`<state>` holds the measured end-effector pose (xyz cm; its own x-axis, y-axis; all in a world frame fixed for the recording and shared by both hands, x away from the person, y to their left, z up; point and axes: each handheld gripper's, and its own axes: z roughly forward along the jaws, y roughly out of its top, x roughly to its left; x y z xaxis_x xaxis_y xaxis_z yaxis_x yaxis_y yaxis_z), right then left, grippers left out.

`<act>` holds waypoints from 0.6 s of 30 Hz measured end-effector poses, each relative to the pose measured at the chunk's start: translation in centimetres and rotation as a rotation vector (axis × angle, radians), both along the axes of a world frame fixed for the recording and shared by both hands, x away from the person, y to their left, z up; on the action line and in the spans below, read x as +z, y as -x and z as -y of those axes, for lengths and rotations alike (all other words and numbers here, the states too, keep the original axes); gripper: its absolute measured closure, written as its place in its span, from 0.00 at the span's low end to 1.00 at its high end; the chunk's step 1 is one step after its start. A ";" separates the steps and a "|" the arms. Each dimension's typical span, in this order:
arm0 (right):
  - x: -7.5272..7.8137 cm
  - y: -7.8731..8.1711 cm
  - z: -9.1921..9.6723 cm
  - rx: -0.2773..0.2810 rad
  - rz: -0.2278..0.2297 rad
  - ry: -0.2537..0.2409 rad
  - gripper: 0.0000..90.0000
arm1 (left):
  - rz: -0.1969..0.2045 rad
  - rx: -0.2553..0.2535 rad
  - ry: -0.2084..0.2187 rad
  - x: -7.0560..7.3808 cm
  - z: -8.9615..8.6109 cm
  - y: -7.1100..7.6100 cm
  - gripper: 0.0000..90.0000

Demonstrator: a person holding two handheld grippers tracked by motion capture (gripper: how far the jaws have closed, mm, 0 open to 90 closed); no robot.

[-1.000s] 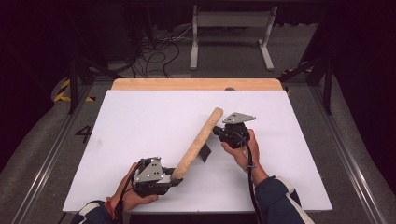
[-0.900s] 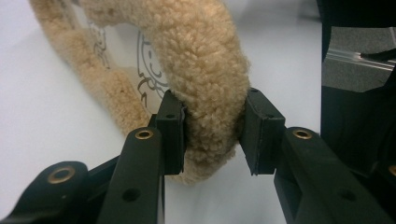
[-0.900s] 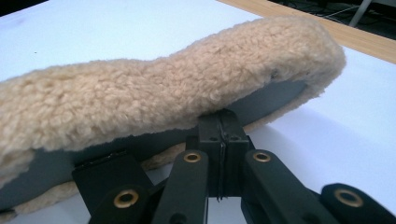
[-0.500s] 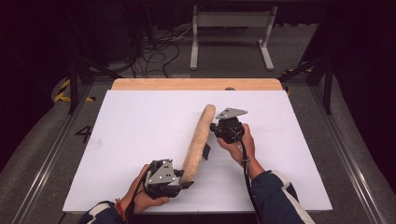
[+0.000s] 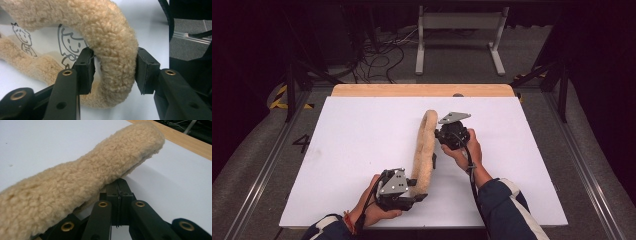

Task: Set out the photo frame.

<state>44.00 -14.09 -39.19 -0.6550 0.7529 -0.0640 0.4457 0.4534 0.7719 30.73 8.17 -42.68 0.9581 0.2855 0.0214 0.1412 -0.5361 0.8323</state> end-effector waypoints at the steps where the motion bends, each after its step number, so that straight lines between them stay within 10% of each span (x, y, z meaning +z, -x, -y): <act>1: 0.0 0.0 0.0 -0.001 -0.002 -0.002 1.00 | 0.000 0.005 0.000 0.0 0.1 0.0 0.60; 18: -0.1 -0.5 -0.2 -0.010 0.030 0.026 0.92 | 0.013 0.003 0.012 -0.2 1.0 -0.5 0.53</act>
